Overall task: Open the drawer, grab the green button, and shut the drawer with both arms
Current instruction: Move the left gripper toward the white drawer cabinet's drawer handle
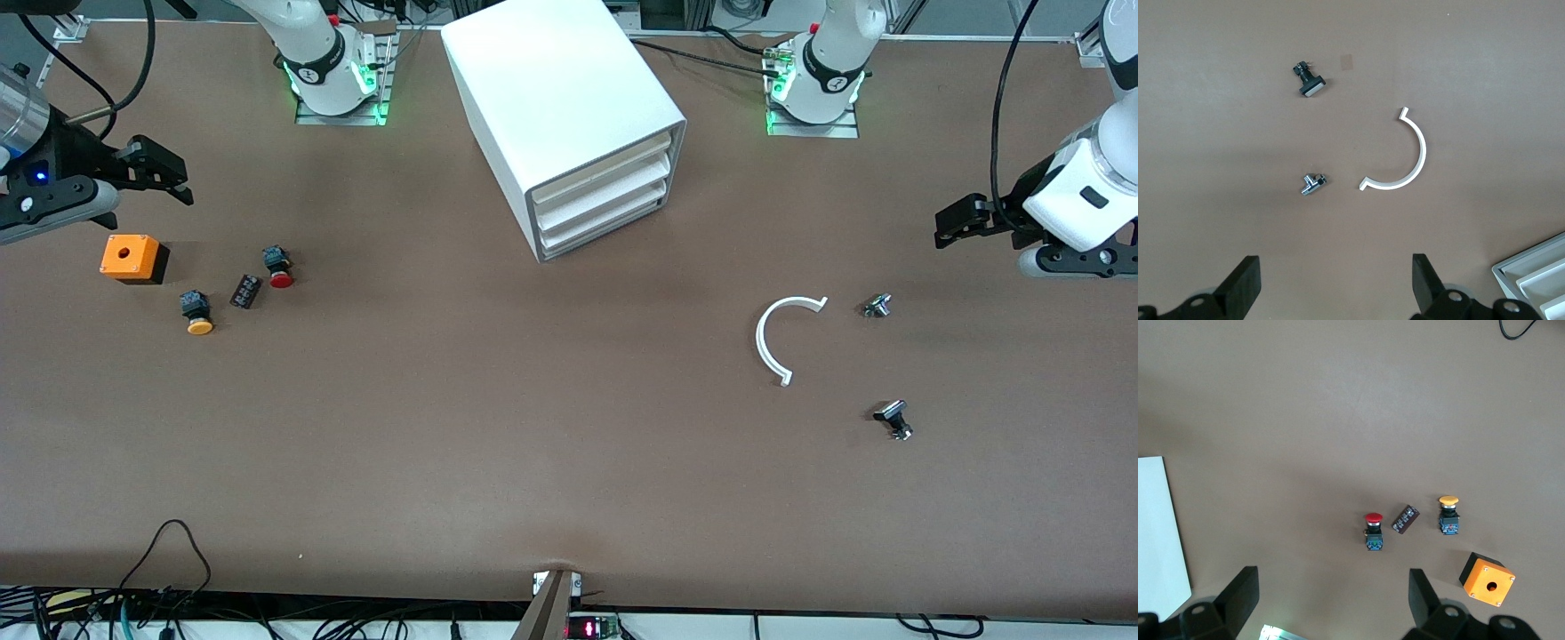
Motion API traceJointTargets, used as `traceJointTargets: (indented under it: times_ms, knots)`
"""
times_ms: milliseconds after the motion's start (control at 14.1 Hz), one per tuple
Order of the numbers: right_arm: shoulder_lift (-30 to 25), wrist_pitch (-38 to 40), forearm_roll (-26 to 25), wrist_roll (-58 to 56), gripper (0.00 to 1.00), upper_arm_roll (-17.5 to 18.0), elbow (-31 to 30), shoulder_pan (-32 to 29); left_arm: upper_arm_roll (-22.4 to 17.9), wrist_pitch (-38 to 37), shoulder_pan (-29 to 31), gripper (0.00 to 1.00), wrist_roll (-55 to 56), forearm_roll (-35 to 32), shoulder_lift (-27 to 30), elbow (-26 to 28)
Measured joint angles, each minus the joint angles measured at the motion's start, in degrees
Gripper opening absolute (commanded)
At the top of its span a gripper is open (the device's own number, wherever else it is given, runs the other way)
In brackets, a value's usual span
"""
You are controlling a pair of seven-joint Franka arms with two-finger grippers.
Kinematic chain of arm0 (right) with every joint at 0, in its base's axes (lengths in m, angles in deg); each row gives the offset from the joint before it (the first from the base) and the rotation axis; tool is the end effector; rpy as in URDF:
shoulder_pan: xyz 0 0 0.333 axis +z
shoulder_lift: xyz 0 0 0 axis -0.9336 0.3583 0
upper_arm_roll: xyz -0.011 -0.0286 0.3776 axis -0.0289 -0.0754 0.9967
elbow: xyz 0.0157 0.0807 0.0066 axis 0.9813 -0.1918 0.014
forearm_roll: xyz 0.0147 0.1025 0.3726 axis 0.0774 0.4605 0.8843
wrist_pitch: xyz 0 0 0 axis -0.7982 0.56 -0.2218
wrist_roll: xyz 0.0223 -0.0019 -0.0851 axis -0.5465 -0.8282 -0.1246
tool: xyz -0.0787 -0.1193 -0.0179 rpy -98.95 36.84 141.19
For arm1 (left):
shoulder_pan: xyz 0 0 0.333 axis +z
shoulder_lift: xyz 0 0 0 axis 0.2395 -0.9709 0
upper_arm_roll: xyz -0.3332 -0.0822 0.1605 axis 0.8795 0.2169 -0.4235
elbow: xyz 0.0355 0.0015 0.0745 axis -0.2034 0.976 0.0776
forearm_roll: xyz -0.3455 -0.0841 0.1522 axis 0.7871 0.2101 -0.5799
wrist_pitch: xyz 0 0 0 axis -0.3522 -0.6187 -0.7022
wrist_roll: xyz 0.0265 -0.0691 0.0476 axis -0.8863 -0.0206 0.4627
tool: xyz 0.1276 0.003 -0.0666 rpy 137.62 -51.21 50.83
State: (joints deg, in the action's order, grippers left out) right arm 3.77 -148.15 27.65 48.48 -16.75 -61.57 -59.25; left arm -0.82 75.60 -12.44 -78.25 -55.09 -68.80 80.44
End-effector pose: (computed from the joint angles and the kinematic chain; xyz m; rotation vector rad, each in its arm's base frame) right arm 0.5388 0.0300 0.6270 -3.0674 -0.5466 0.0689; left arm 0.5656 -0.0224 0.6054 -3.1215 0.0037 0.1382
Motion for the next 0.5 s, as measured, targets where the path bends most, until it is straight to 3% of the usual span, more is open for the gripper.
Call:
traceJointTargets:
  times_ms: [496]
  knots:
    - [0.2, 0.0, 0.0, 0.0, 0.99, 0.0, 0.0, 0.0, 2.0, -0.2, -0.1, 1.00, -0.2, 0.0, -0.5, 0.0]
